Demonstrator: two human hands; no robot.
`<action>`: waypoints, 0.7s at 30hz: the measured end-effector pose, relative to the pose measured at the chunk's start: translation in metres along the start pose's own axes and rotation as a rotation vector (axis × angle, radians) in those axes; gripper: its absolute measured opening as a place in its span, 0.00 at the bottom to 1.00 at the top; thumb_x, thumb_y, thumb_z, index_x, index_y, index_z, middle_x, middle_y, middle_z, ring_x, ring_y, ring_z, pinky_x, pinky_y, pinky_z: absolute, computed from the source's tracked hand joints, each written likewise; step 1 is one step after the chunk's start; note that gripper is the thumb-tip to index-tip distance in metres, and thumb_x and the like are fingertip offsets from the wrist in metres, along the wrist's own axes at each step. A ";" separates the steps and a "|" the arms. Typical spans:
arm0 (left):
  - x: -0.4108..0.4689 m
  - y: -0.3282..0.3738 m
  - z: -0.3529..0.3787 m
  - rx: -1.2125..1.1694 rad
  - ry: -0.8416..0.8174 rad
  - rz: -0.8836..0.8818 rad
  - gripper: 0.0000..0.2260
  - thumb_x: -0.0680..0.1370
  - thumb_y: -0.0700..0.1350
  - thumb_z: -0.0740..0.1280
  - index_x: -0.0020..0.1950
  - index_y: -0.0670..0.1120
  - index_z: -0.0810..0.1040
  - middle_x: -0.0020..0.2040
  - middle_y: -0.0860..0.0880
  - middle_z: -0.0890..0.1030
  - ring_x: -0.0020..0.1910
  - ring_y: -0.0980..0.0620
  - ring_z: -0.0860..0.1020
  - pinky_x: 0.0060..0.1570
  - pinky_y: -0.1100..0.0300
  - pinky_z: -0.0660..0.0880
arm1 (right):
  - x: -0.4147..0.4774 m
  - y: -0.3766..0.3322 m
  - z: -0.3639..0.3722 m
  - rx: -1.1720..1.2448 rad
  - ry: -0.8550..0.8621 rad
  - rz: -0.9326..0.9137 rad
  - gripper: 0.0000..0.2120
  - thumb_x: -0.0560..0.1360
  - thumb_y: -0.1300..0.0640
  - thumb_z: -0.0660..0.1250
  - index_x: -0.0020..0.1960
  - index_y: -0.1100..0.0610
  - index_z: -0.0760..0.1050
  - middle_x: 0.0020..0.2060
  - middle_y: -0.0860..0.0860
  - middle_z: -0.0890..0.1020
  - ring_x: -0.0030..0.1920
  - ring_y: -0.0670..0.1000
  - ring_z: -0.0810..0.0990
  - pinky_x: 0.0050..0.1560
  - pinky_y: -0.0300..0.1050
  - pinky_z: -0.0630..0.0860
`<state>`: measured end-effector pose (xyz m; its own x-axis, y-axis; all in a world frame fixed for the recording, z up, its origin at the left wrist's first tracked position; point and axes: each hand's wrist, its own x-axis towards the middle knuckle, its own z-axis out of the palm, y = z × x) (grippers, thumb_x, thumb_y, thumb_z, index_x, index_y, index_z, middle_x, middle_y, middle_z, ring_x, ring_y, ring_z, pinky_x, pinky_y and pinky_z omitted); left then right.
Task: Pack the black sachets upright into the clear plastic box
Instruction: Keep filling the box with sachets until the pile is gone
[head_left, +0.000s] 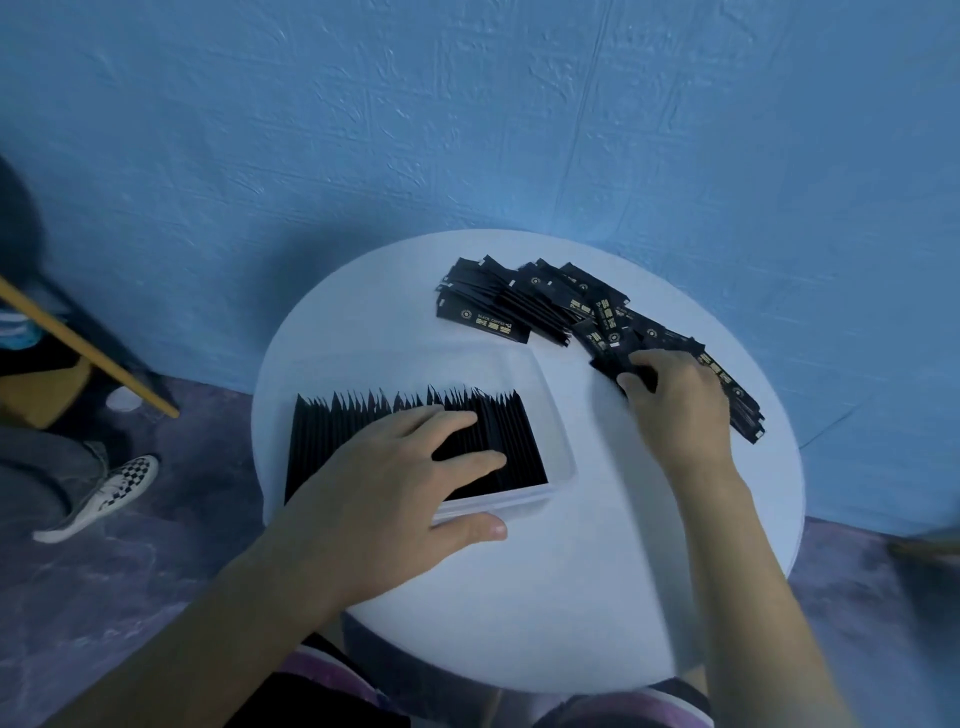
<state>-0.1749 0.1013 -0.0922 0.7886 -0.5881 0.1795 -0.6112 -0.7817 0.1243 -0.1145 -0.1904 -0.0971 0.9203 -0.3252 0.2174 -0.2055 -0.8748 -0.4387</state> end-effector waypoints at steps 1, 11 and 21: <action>0.000 0.001 0.000 -0.003 -0.003 -0.002 0.27 0.77 0.72 0.54 0.69 0.60 0.76 0.72 0.52 0.74 0.70 0.49 0.72 0.67 0.53 0.65 | 0.001 0.003 0.003 -0.017 -0.036 0.006 0.15 0.78 0.54 0.67 0.64 0.54 0.79 0.59 0.55 0.82 0.59 0.61 0.77 0.54 0.49 0.71; 0.001 0.001 -0.002 -0.008 -0.020 -0.006 0.27 0.77 0.72 0.54 0.69 0.61 0.75 0.72 0.53 0.73 0.70 0.49 0.72 0.68 0.54 0.63 | -0.001 -0.012 0.014 0.047 -0.238 -0.040 0.12 0.76 0.55 0.71 0.59 0.52 0.78 0.46 0.48 0.81 0.47 0.53 0.78 0.46 0.45 0.69; 0.001 0.001 -0.001 -0.013 -0.006 -0.007 0.26 0.77 0.71 0.55 0.68 0.61 0.76 0.71 0.53 0.74 0.70 0.50 0.72 0.68 0.51 0.69 | 0.029 -0.032 0.019 0.176 -0.183 0.131 0.11 0.77 0.47 0.70 0.45 0.55 0.76 0.38 0.49 0.80 0.43 0.55 0.79 0.44 0.45 0.69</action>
<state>-0.1750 0.0996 -0.0913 0.7932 -0.5840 0.1725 -0.6065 -0.7830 0.1380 -0.0746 -0.1649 -0.0930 0.9377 -0.3475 -0.0052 -0.2807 -0.7486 -0.6007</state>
